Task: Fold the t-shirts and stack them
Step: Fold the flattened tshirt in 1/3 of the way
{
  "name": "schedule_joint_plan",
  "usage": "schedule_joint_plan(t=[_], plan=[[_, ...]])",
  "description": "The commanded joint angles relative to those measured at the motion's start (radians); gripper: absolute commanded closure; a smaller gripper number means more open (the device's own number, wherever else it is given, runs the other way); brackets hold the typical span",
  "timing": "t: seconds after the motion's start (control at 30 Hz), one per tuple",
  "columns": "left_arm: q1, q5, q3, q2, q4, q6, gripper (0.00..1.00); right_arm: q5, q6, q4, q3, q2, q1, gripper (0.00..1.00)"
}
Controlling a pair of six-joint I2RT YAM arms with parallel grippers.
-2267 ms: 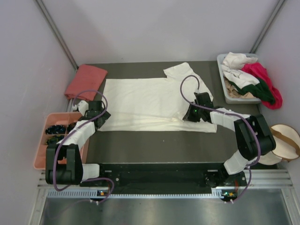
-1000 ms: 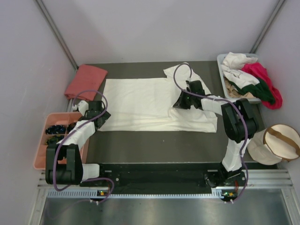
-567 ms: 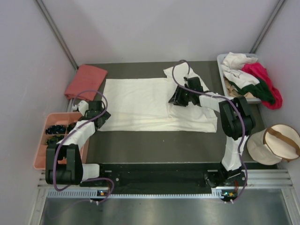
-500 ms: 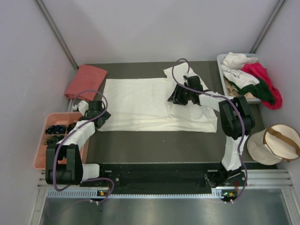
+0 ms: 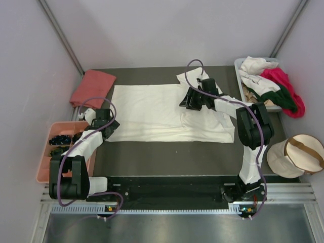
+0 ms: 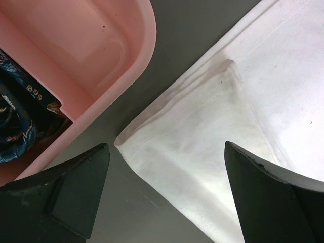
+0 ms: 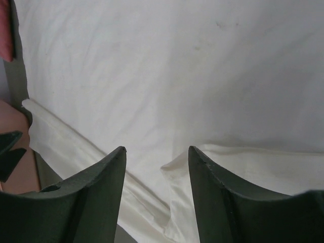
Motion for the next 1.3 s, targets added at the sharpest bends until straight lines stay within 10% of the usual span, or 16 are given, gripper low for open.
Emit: schedule_joint_plan(t=[0.0, 1.27], plan=[[0.011, -0.016, 0.020, -0.026, -0.002, 0.015, 0.01, -0.003, -0.028, -0.009, -0.061, -0.098, 0.017, 0.47], [0.011, -0.029, 0.009, -0.029, -0.003, 0.017, 0.01, -0.059, 0.015, 0.100, -0.050, 0.038, 0.071, 0.44]])
